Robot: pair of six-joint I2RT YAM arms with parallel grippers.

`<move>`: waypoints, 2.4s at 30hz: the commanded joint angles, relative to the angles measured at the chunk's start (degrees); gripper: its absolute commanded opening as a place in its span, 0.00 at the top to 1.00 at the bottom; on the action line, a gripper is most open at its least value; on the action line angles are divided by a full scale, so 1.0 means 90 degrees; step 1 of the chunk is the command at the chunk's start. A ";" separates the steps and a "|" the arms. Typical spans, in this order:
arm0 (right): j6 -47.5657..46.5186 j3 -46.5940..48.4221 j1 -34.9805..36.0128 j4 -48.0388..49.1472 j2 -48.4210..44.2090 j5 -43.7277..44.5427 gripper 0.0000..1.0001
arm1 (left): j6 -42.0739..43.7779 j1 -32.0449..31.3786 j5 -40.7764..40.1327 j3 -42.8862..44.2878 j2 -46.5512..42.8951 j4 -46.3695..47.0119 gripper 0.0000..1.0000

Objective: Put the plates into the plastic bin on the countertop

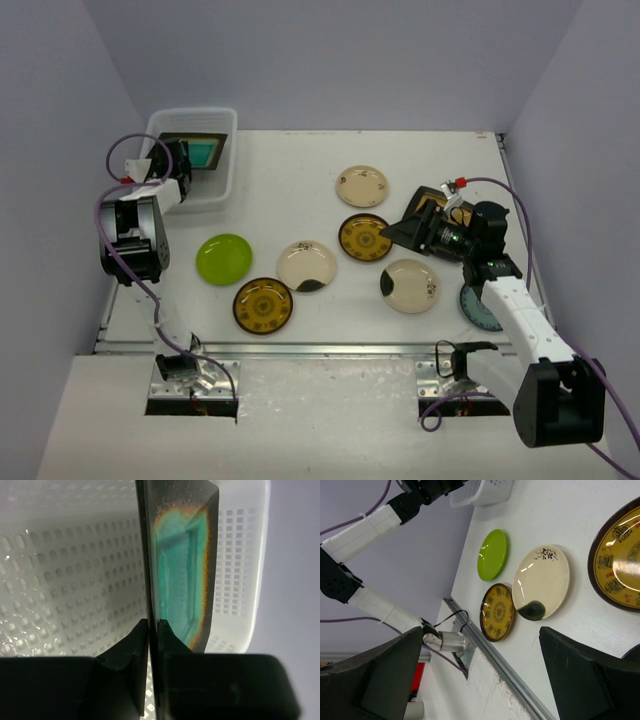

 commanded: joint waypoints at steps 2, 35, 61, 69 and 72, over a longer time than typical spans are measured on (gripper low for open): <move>-0.0162 0.0216 0.0020 0.0118 0.0010 0.0080 0.01 | -0.0630 0.0008 0.0338 0.0719 0.0108 0.1470 0.57; -0.0827 0.1010 0.0018 -0.0957 0.0401 0.0412 0.01 | 0.0639 0.0692 0.2373 0.1481 -0.0800 -0.2446 0.00; -0.3219 0.3202 -0.2126 -0.4062 0.2843 0.5664 0.01 | 0.4440 -0.2184 0.5127 -0.2313 -0.4713 -0.2349 0.00; -0.3373 0.3363 -0.2518 -0.4073 0.3997 0.4681 0.01 | 0.5677 -0.2198 0.4771 -0.2606 -0.5777 -0.3115 0.00; -0.3337 0.3128 -0.2595 -0.3668 0.4148 0.4522 0.01 | 0.5690 -0.2209 0.5038 -0.3078 -0.6180 -0.2657 0.00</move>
